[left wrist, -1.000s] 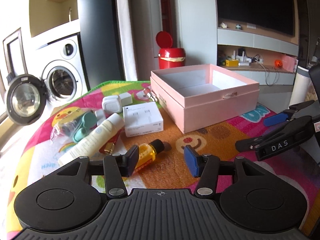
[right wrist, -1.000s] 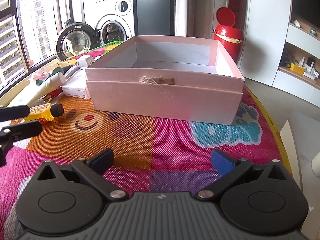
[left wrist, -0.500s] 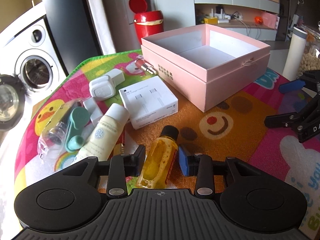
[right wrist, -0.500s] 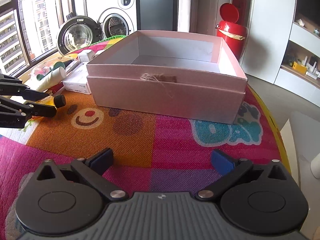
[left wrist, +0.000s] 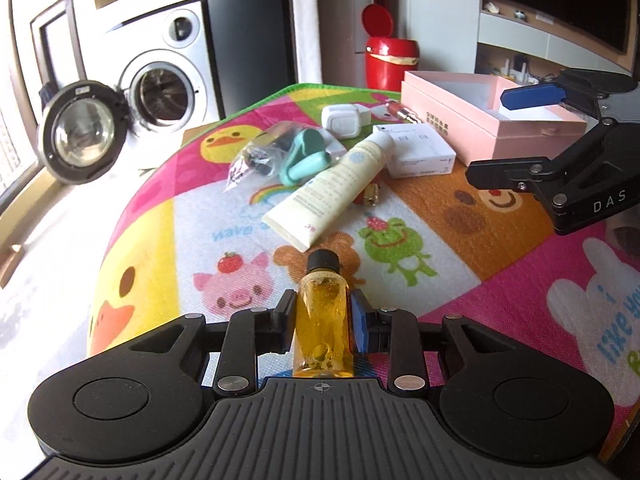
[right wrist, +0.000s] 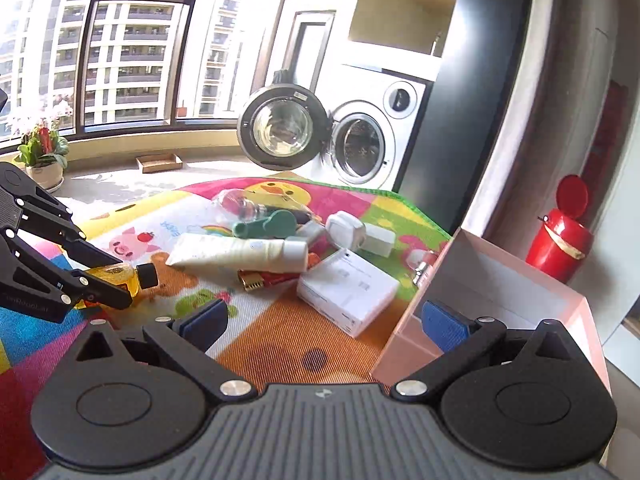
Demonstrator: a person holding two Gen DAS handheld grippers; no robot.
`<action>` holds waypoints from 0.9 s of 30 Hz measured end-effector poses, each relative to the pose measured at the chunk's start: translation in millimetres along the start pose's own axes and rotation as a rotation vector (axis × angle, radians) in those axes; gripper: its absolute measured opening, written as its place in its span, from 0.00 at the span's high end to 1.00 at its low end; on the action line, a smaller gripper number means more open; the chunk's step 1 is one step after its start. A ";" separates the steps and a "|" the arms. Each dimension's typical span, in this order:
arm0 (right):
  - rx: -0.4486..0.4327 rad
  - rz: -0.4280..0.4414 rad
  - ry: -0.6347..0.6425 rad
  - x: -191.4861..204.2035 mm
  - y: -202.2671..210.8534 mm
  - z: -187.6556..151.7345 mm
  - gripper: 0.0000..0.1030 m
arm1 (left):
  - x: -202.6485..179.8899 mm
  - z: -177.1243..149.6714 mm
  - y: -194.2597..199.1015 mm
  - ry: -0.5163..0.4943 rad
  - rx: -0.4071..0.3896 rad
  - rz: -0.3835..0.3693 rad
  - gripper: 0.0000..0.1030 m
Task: Organize rigid objects
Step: 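Grasp the amber oil bottle with the left tool, then grasp the white lotion tube with the right tool while the left tool lifts the bottle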
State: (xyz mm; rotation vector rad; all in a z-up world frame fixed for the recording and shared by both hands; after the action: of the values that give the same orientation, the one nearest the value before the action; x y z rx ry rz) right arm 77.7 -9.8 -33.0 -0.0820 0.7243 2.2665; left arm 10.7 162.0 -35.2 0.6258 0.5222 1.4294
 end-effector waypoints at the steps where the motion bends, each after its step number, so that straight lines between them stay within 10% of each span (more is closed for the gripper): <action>1: 0.001 0.019 0.008 4.9 -9.9 10.7 0.04 | 6.4 0.5 -1.3 0.030 -0.003 -0.004 0.69; 6: 0.067 -0.028 -0.049 -6.2 -70.7 50.1 0.52 | 9.0 2.0 -3.9 0.087 -0.021 -0.036 0.69; 11: 0.212 -0.026 -0.105 -19.9 -100.8 42.3 0.62 | 12.5 -3.3 -6.6 0.154 -0.010 -0.057 0.68; 17: 0.313 0.322 -0.185 23.4 -35.7 7.4 0.63 | 14.1 -3.6 -7.3 0.171 0.001 -0.079 0.68; 22: 0.140 0.274 0.115 57.9 3.8 9.4 0.41 | 12.8 -2.8 -8.4 0.155 0.016 -0.083 0.68; 27: 0.174 0.289 0.205 85.9 -20.6 1.4 0.40 | 10.2 -2.9 -9.8 0.140 -0.002 -0.063 0.68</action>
State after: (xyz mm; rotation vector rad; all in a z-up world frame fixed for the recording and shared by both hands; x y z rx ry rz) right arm 29.8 57.4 -64.4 -0.1353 1.0997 2.4796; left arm 16.8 172.0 -43.6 0.5059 0.6448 1.4207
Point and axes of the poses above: each gripper's, at about its wrist camera, not at the fingertips, and y roughly against the way its jaws point, x to its left, z to its top, the point moved 9 cm from there along -y, roughly the way its jaws point, and after that the axes turned 1 degree about y, right-handed, at the moved point
